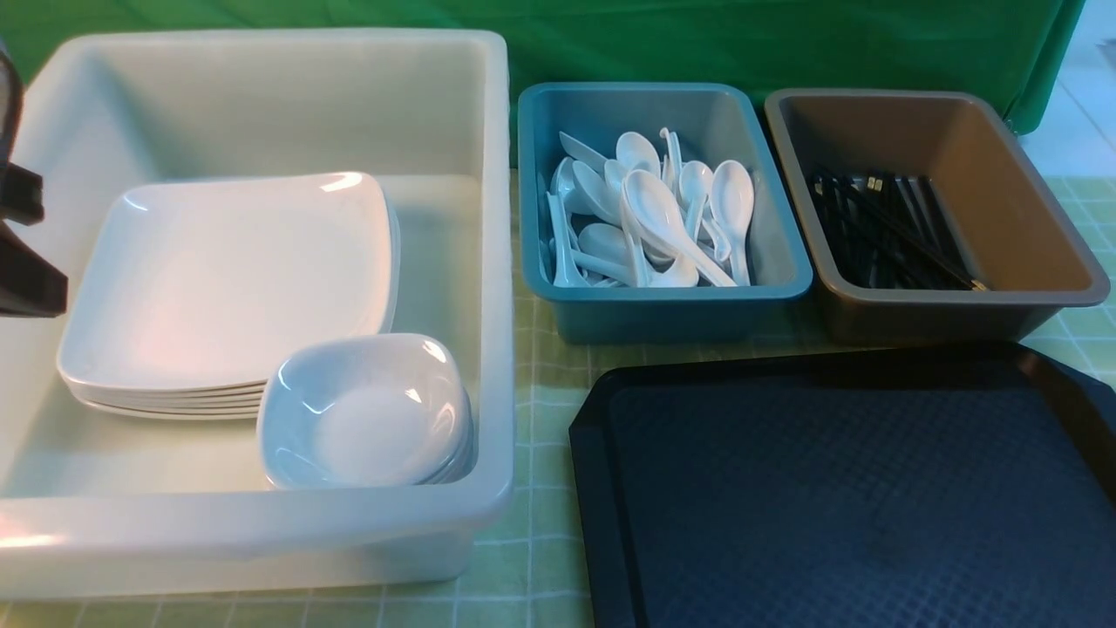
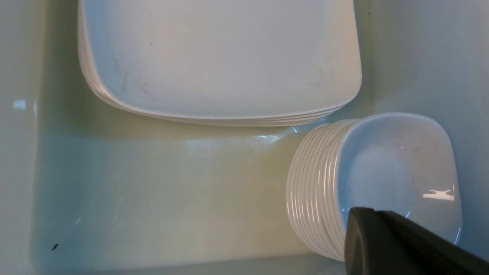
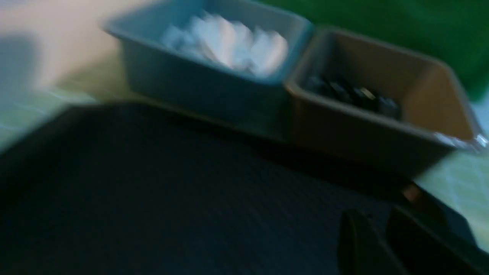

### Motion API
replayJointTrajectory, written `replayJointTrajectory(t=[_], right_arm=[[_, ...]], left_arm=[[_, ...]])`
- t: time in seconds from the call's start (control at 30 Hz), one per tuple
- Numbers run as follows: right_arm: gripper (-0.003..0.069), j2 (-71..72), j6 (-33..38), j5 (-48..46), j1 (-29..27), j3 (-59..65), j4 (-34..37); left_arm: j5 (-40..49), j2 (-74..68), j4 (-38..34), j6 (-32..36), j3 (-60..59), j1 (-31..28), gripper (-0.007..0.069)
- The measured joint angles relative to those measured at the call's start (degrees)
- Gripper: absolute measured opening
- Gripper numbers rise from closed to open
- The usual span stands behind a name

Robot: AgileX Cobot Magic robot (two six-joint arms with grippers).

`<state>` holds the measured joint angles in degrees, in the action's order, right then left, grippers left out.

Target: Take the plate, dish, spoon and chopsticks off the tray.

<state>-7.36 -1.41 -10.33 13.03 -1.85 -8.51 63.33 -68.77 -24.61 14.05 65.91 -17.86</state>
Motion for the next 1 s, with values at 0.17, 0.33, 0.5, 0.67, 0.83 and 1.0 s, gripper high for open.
replayJointTrajectory(t=[0.17, 0.33, 0.5, 0.67, 0.83, 1.0], right_arm=[[0.0122, 5.51, 0.00, -2.10, -7.64, 2.19, -0.07], [0.0129, 7.19, -0.20, -2.45, -8.12, 2.19, -0.07], [0.0143, 7.23, -0.33, -2.45, -8.27, 2.19, -0.07], [0.0153, 7.23, -0.39, -2.45, -8.33, 2.19, -0.07], [0.0162, 7.23, -0.39, -2.45, -8.33, 2.19, -0.07], [0.0174, 7.23, -0.39, -2.45, -8.33, 2.19, -0.07]], left_arm=[[0.00, 0.00, 0.00, 1.23, 0.00, 0.00, -0.0008], [0.00, 0.00, -0.05, 2.14, 0.00, 0.00, -0.0008], [0.31, 0.19, -0.29, 2.78, 0.00, 0.00, -0.0008], [1.52, 2.90, -3.23, 4.27, -0.19, 0.17, -0.0008], [1.84, 10.72, -5.31, 6.06, -2.87, 2.22, -0.0008], [0.81, 21.73, -7.03, 6.41, -9.25, 2.35, -0.0008]])
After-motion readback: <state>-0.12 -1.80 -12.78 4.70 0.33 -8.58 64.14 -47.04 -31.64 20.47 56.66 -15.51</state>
